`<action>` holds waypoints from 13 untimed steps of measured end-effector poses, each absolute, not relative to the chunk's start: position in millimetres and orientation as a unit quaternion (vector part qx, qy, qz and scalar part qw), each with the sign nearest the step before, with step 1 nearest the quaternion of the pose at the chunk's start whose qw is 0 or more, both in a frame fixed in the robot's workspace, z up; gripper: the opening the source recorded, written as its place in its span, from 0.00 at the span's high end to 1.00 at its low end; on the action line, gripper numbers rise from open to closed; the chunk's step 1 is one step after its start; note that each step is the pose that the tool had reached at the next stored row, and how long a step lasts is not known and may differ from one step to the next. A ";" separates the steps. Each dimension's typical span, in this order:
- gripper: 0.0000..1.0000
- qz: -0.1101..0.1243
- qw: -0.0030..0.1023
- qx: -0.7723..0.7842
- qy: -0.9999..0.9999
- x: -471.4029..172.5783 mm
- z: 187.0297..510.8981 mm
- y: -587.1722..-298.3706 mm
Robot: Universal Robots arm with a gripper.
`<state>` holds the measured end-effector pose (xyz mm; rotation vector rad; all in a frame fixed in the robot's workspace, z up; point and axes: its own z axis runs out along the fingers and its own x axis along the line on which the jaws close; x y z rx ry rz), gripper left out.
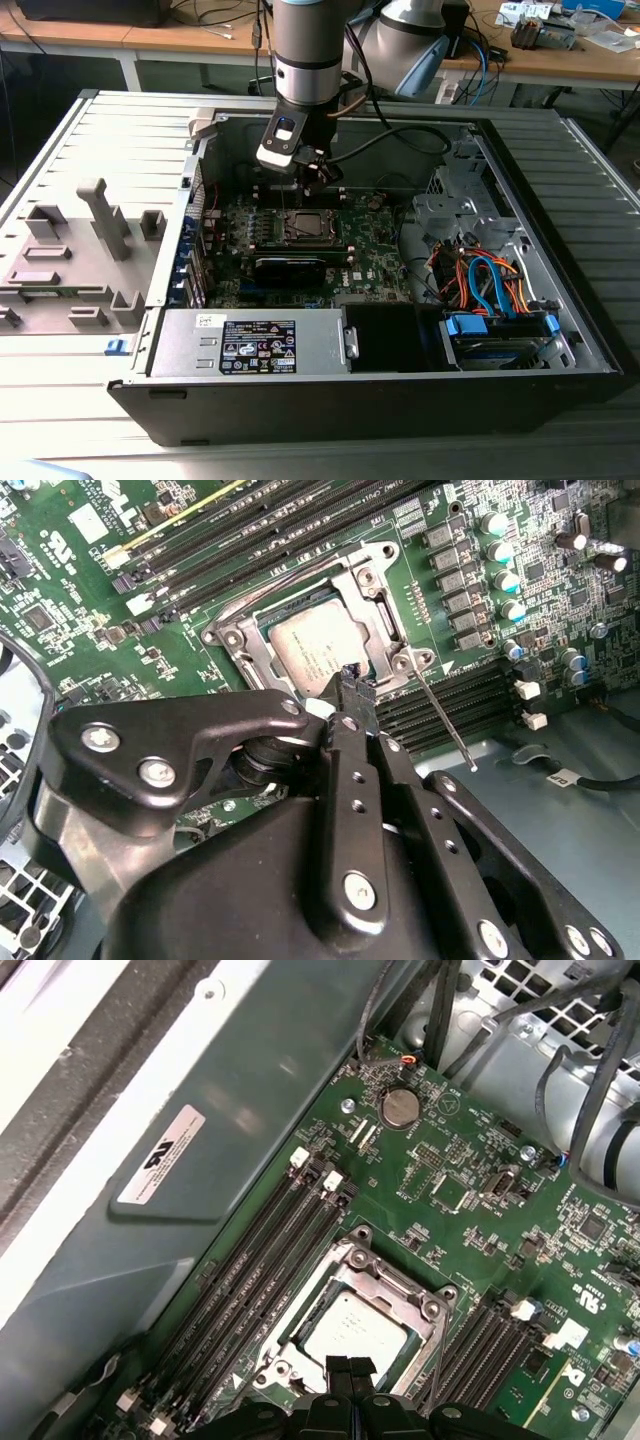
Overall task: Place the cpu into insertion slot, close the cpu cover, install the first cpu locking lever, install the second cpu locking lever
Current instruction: 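Install the first cpu locking lever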
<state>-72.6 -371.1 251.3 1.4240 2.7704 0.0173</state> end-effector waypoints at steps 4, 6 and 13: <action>0.89 0.006 0.013 0.454 0.891 -72.6 251.3 -371.1; 0.89 0.006 0.013 0.450 0.893 -72.6 251.4 -371.1; 0.89 0.006 0.013 0.431 0.902 -72.6 251.3 -371.1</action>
